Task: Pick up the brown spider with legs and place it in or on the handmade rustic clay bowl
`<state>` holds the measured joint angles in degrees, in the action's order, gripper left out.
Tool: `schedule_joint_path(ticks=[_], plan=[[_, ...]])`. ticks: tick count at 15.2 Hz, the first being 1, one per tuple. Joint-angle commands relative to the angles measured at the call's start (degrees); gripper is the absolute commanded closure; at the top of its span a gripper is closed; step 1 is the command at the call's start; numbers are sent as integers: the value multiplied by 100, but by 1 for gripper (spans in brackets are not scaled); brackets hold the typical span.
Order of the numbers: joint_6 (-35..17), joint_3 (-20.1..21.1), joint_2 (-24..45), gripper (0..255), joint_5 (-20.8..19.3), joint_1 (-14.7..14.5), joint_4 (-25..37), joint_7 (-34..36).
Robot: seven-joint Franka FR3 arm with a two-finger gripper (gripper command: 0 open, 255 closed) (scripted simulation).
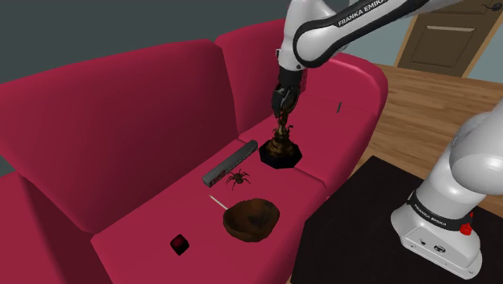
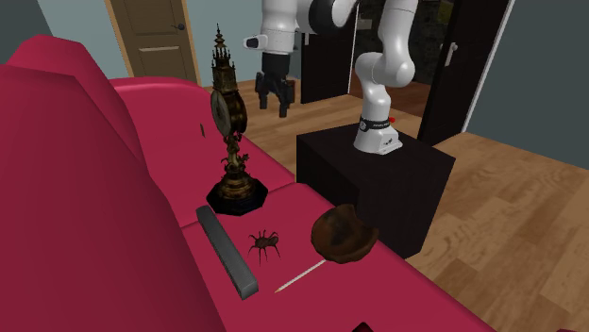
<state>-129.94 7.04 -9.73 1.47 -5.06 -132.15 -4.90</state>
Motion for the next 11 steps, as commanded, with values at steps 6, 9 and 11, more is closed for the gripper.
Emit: schedule_joint_path(ticks=[6, 9, 11], plan=[[-745, 165, 1427, 0, -230, -144, 532, -144], [-976, 212, 2056, 0, -379, -228, 858, -171], [-1102, 231, 2475, 0, -487, -296, 1102, -185]])
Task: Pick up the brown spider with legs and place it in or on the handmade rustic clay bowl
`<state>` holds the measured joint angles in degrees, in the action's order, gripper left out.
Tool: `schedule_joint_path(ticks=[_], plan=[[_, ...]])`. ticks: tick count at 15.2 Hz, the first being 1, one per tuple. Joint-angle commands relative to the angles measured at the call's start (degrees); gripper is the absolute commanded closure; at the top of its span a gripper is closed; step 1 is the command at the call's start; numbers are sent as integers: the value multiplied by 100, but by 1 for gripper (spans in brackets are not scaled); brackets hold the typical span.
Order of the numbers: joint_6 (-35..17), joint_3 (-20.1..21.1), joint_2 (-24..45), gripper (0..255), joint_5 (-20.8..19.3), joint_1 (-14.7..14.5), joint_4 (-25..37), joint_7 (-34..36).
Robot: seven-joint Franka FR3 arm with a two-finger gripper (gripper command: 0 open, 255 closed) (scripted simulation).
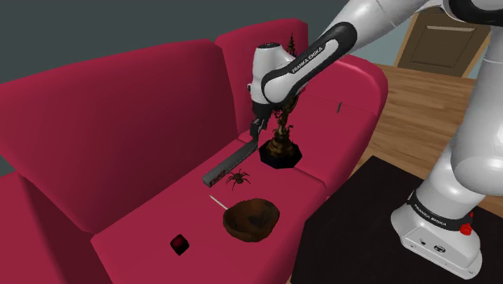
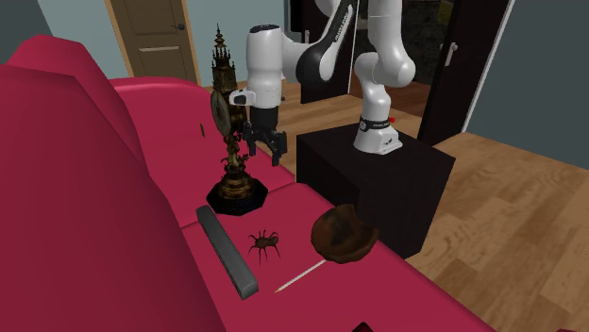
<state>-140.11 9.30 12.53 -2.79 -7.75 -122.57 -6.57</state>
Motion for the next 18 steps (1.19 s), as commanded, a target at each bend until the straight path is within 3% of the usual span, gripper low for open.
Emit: schedule_joint_path(ticks=[1, 15, 18], plan=[[-140, 12, 459, 0, -116, -62, 275, -25], [-329, -6, 3390, 0, -729, -714, 2675, -289], [-438, -37, 3589, 0, -753, -741, 2766, -276]])
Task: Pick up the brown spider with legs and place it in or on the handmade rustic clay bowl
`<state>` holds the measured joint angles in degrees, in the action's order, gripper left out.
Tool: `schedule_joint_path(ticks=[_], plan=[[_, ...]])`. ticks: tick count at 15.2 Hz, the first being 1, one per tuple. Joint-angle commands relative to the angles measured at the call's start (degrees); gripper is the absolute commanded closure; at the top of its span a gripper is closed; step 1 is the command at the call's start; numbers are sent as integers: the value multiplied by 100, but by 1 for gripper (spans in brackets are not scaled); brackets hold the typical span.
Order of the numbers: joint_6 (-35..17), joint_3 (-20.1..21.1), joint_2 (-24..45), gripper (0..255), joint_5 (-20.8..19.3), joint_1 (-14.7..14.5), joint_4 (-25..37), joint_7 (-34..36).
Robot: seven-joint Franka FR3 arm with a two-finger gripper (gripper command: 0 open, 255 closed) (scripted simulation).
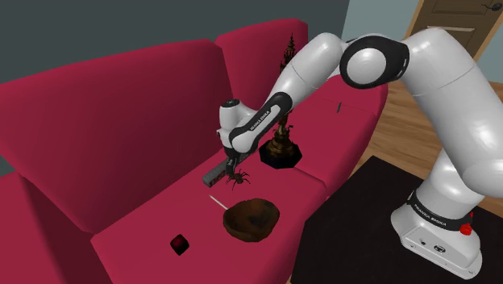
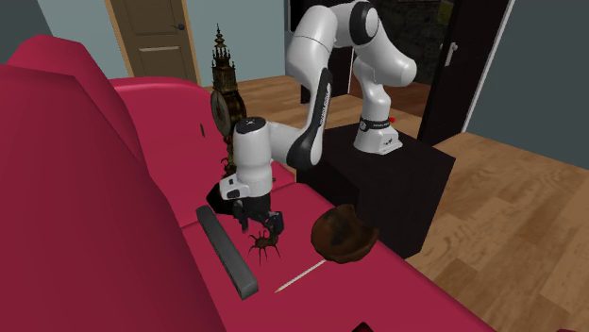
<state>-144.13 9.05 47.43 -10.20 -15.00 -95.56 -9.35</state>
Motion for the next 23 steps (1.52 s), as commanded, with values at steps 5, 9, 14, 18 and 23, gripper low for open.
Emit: schedule_joint_path(ticks=[5, 9, 14, 18, 23], plan=[[-189, -57, 413, 0, -45, -56, 226, 19], [-189, -57, 413, 0, -45, -56, 226, 19], [-189, -57, 414, 255, -45, -58, 227, 20], [-163, -55, 430, 255, -43, -69, 269, 26], [-155, -46, 346, 255, -39, -47, 193, 16]])
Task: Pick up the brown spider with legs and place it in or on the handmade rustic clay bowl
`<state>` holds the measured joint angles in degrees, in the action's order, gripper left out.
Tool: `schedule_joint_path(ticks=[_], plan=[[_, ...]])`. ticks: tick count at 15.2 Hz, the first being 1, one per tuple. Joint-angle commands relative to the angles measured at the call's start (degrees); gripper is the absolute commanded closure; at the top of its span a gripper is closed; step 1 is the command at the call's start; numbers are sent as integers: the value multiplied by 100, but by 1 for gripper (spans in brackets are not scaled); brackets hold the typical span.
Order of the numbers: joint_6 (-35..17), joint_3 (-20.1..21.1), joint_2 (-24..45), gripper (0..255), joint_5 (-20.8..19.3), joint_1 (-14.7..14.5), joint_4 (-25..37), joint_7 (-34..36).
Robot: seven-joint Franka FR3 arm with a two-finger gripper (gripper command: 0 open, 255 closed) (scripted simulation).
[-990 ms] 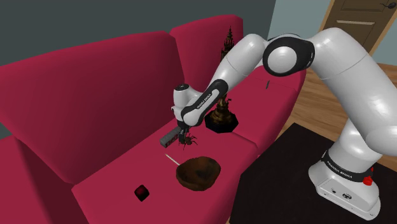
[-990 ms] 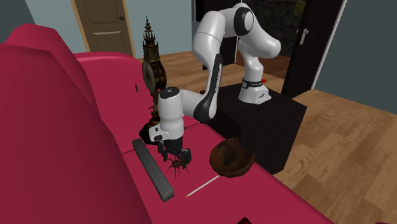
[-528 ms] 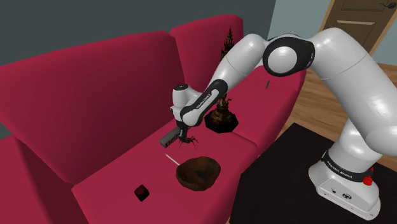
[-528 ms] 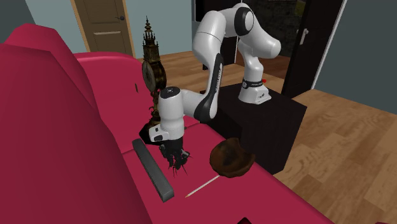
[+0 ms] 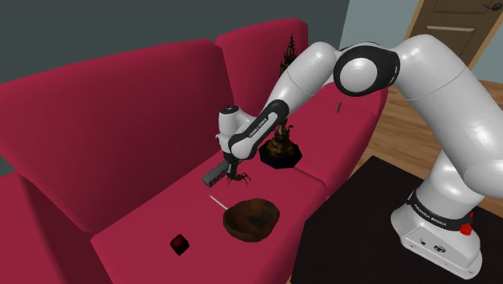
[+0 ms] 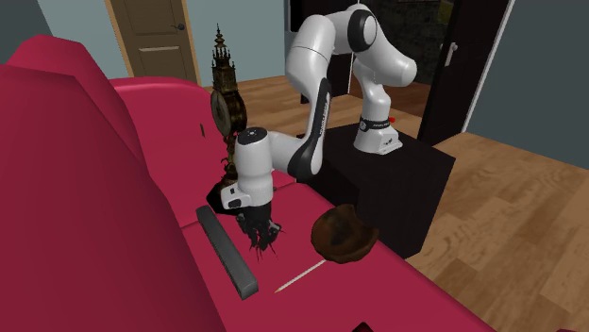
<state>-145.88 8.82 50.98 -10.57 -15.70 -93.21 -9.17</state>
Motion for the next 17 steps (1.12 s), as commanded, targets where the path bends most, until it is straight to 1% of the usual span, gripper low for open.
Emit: schedule_joint_path(ticks=[1, 17], plan=[[56, -13, -76, 255, 4, 31, -74, -5], [721, 149, -1056, 255, 147, 153, -392, -80]])
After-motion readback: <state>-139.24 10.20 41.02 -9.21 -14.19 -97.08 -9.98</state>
